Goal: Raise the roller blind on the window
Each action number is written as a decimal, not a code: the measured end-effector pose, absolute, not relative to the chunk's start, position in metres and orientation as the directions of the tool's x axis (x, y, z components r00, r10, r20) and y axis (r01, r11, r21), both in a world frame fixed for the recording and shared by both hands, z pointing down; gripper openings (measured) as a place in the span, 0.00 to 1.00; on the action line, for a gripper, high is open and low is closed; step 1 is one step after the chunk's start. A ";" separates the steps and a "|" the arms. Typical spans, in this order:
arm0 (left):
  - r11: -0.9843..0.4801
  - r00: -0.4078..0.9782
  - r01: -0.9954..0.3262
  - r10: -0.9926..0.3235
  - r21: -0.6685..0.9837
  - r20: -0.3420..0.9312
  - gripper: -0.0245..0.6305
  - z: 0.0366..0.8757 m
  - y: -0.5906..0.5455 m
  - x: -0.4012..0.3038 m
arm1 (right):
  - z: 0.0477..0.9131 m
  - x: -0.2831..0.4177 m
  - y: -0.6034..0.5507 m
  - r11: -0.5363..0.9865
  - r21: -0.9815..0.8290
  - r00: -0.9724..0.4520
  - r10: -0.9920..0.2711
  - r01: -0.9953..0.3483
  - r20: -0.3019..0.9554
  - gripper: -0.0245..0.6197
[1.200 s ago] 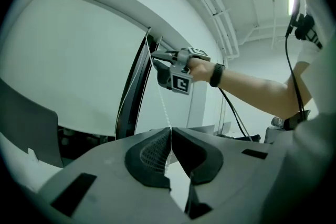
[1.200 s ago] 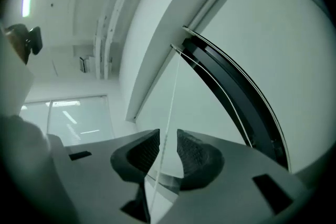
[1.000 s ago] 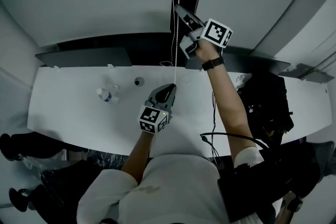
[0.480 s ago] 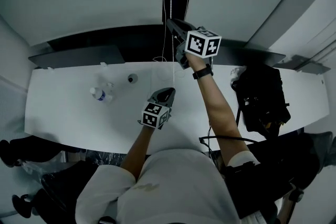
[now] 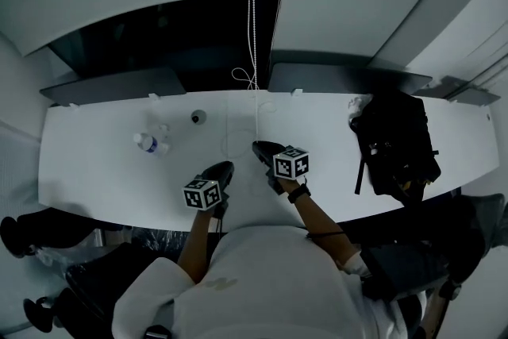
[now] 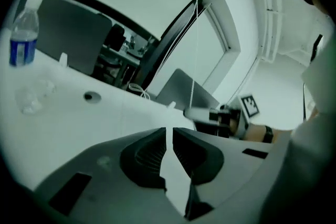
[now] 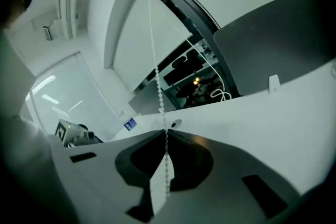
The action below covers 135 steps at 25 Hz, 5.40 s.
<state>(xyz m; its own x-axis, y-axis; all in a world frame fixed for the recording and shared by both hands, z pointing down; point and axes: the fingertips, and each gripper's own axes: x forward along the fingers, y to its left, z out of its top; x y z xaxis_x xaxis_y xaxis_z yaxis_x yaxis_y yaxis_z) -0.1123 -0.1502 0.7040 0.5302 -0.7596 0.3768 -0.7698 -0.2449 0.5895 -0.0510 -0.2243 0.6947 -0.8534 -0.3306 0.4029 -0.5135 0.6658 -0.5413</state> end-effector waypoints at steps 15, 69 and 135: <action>-0.546 0.581 -0.792 -0.812 0.272 0.059 0.25 0.464 -0.354 -0.080 | 0.678 -0.061 -0.201 0.776 -0.363 -0.843 -0.384 -0.516 0.378 0.05; -0.604 0.832 -0.518 -0.520 0.606 0.194 0.24 0.674 -0.145 -0.047 | 0.493 -0.083 -0.379 0.794 -0.328 -0.853 -0.516 -0.512 0.082 0.05; -0.289 0.282 -0.942 -0.957 0.171 -0.065 0.04 0.517 -0.117 -0.154 | 0.538 0.017 -0.145 0.692 -0.140 -0.705 -0.694 -0.709 0.143 0.06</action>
<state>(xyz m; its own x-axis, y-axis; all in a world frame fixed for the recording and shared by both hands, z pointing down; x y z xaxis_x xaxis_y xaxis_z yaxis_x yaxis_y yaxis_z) -0.1535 -0.1168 0.5171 0.2818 -0.9573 -0.0646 -0.9419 -0.2888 0.1712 0.0169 -0.1449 0.5383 -0.7055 -0.6941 0.1434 -0.7087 0.6915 -0.1396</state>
